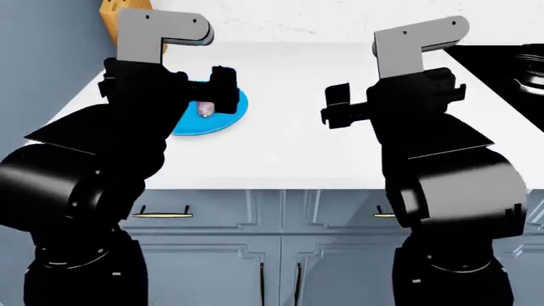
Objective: Place the eggplant on the top rack of the oven.
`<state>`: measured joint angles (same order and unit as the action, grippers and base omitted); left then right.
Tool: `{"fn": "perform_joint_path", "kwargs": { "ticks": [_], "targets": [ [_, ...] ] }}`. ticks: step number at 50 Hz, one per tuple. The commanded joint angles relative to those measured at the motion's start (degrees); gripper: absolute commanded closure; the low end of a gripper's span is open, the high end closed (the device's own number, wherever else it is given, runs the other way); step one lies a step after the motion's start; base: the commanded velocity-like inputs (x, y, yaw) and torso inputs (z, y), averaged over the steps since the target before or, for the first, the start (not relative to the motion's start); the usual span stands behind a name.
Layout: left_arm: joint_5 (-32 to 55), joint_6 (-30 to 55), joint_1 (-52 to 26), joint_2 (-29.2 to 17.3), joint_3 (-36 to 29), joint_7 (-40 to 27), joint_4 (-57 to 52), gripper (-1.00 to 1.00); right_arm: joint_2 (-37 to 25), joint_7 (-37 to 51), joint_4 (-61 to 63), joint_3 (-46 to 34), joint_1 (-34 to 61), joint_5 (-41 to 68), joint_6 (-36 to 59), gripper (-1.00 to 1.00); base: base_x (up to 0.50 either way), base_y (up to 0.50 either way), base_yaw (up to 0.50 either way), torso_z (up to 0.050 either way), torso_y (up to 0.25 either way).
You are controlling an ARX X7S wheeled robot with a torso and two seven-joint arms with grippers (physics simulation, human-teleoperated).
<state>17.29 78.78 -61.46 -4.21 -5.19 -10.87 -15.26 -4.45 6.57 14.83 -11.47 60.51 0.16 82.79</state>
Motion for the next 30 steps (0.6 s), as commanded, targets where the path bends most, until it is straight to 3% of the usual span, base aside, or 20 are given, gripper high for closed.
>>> {"fn": "perform_joint_path", "kwargs": {
  "ticks": [1,30],
  "targets": [
    [0.3,-1.0,-4.3,0.1,-1.2,0.1,7.2,-1.00,0.3,0.4,-8.3,-0.8,5.8,0.3,-0.7,-1.00,0.00,0.00,0.00,0.000,0.000],
    [3.7,1.0,-6.8,-0.5,-0.8,-0.4,5.9,-1.00,0.7,1.7,-16.0,-2.0,10.7,1.8,-1.0,-1.00,0.00,0.00,0.00,0.000,0.000]
  ]
}}
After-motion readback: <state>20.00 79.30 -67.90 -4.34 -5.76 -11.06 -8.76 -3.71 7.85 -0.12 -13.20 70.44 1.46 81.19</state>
